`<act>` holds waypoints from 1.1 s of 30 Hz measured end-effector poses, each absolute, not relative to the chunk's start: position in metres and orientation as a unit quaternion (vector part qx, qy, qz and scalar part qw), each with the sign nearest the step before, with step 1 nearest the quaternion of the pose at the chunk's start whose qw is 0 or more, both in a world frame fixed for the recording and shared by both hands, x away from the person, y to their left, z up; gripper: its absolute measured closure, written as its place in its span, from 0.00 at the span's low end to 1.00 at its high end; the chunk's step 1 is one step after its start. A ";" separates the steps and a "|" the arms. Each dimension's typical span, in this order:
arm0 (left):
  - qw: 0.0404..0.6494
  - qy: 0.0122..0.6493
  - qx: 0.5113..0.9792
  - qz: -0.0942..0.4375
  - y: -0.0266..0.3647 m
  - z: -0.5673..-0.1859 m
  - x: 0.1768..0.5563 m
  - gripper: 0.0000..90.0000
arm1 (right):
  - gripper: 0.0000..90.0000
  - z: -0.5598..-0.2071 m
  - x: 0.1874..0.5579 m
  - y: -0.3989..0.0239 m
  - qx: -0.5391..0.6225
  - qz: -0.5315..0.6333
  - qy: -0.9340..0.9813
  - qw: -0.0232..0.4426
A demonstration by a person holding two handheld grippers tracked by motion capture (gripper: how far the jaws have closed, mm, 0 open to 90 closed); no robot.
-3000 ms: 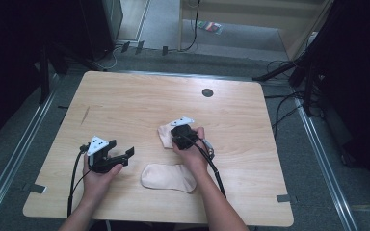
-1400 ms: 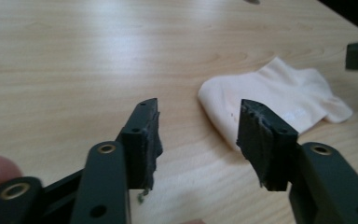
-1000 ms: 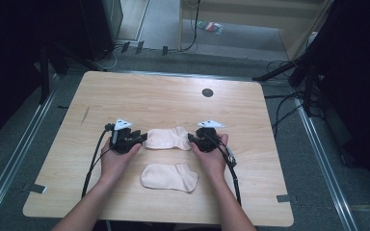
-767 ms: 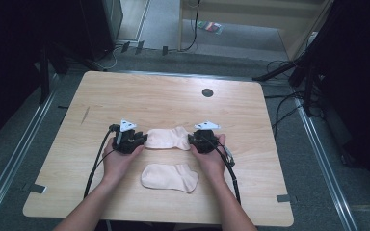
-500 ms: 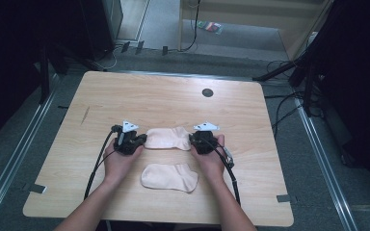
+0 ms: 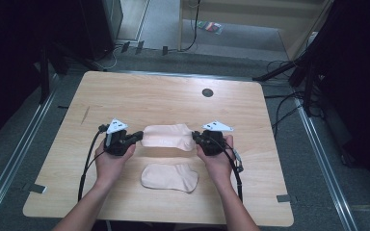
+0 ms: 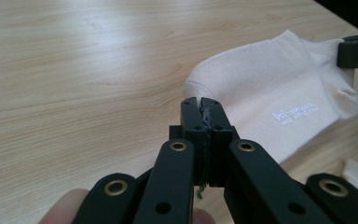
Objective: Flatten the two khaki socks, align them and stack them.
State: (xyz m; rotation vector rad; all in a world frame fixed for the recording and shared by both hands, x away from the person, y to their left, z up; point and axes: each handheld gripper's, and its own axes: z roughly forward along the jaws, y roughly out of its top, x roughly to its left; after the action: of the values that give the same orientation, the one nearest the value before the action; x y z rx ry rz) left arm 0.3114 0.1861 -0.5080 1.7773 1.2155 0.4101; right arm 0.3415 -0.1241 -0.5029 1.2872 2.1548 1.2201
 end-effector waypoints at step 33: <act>0.442 0.449 0.767 0.121 0.187 -0.526 0.217 1.00 | 0.95 -0.511 0.239 -0.151 0.435 0.424 0.785 0.123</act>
State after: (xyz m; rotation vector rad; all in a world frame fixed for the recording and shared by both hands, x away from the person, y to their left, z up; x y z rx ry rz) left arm 0.2173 0.1866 -0.5257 1.9033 1.1145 0.2992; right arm 0.2388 -0.1508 -0.5110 1.2674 2.2899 1.2355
